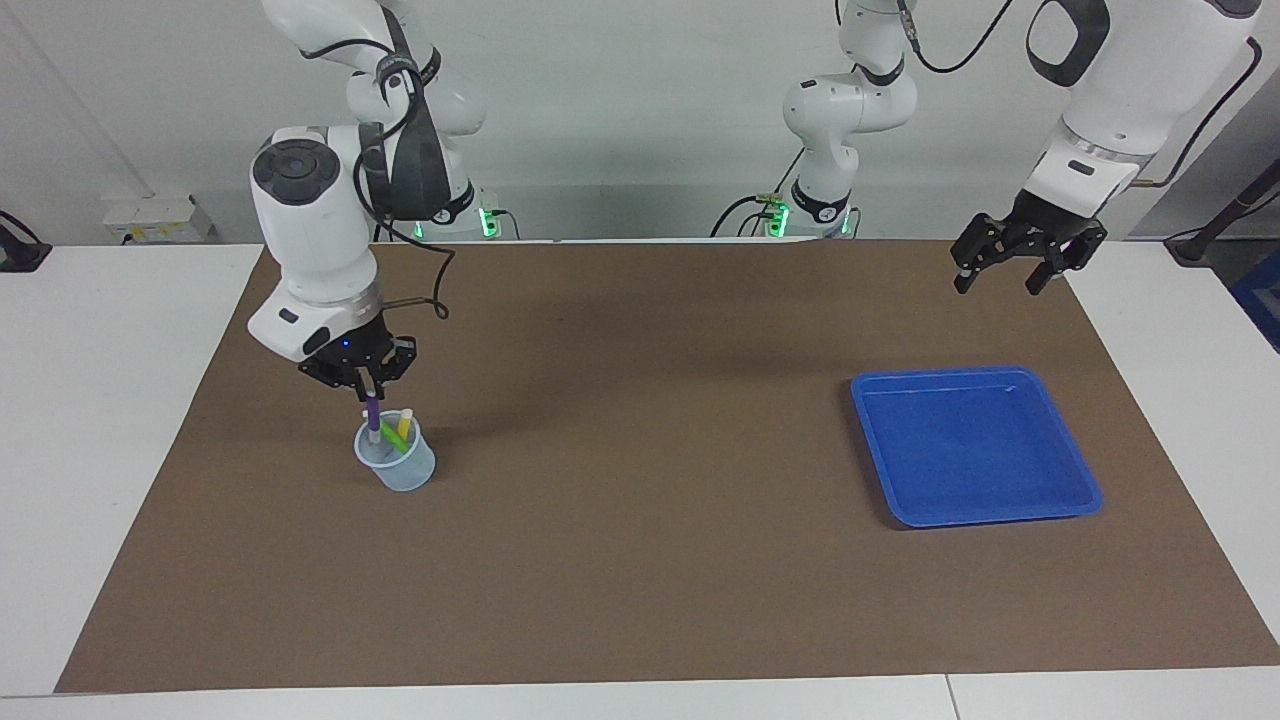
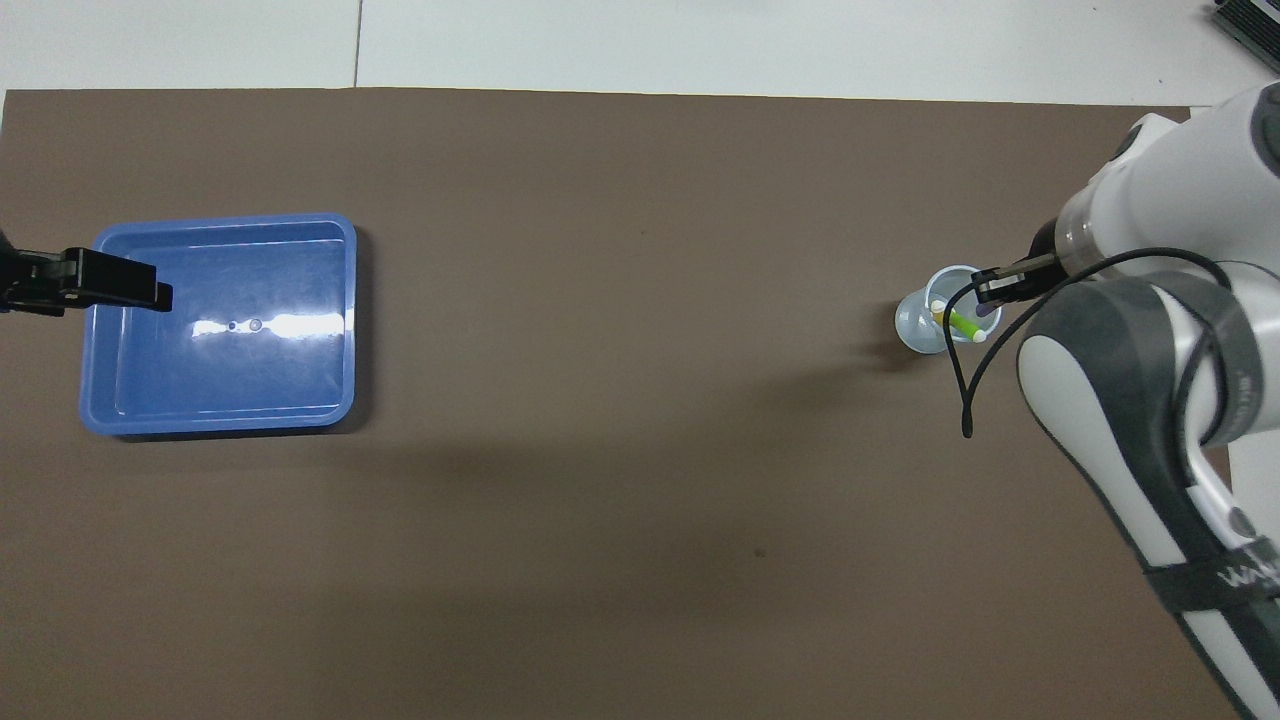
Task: Right arm passes pens to left for tray arrangement
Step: 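Grasp the purple pen with the right gripper and lift it out, then carry the purple pen toward the left gripper while the left gripper approaches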
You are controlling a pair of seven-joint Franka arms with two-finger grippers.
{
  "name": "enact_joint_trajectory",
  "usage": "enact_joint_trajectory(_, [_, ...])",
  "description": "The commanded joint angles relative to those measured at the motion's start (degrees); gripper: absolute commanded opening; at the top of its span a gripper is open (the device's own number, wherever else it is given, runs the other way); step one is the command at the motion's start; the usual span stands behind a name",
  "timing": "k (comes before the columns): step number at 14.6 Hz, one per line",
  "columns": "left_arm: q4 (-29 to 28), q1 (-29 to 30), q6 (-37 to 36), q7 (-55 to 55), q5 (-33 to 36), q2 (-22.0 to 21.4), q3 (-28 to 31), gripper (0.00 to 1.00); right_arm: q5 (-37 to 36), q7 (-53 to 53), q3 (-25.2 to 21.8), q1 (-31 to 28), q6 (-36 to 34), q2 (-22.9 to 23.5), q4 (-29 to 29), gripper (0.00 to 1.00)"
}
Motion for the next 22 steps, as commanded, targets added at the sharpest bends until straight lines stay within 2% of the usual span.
enact_joint_trajectory(1, [-2.90, 0.61, 0.41, -3.90, -2.90, -2.31, -0.23, 1.00, 5.14, -1.32, 0.65, -1.21, -4.22, -0.07, 4.70, 0.00])
enact_joint_trajectory(4, [-5.87, 0.26, 1.99, -11.62, -6.06, -3.45, -0.23, 0.99, 11.38, 0.34, 0.91, -1.12, -5.29, -0.16, 6.90, 0.00])
enact_joint_trajectory(7, [-7.91, -0.18, 2.79, -21.72, -12.64, -4.25, -0.32, 0.98, 19.37, 6.21, 1.00, -0.42, -2.58, -0.07, 7.44, 0.00])
enact_joint_trajectory(12, [-12.38, -0.27, 5.42, -32.72, -25.04, -4.07, -0.32, 0.97, 25.98, 25.63, 1.18, 6.78, 9.72, 0.81, 6.29, 0.00])
enact_joint_trajectory(14, [-12.57, -1.14, 6.74, -42.10, -29.43, -3.46, -0.76, 0.96, 28.79, 32.66, 1.18, 9.51, 15.78, 1.68, 5.16, 0.00])
enact_joint_trajectory(17, [-12.57, -5.52, 11.91, -55.48, -32.97, -2.93, -0.76, 0.95, 33.01, 41.28, 1.18, 14.16, 22.91, 3.96, 4.53, 0.00])
enact_joint_trajectory(22, [-11.34, -11.41, 21.31, -70.79, -39.56, 0.50, -1.02, 0.92, 33.37, 56.57, 1.18, 22.59, 35.99, 9.24, 4.71, 0.00])
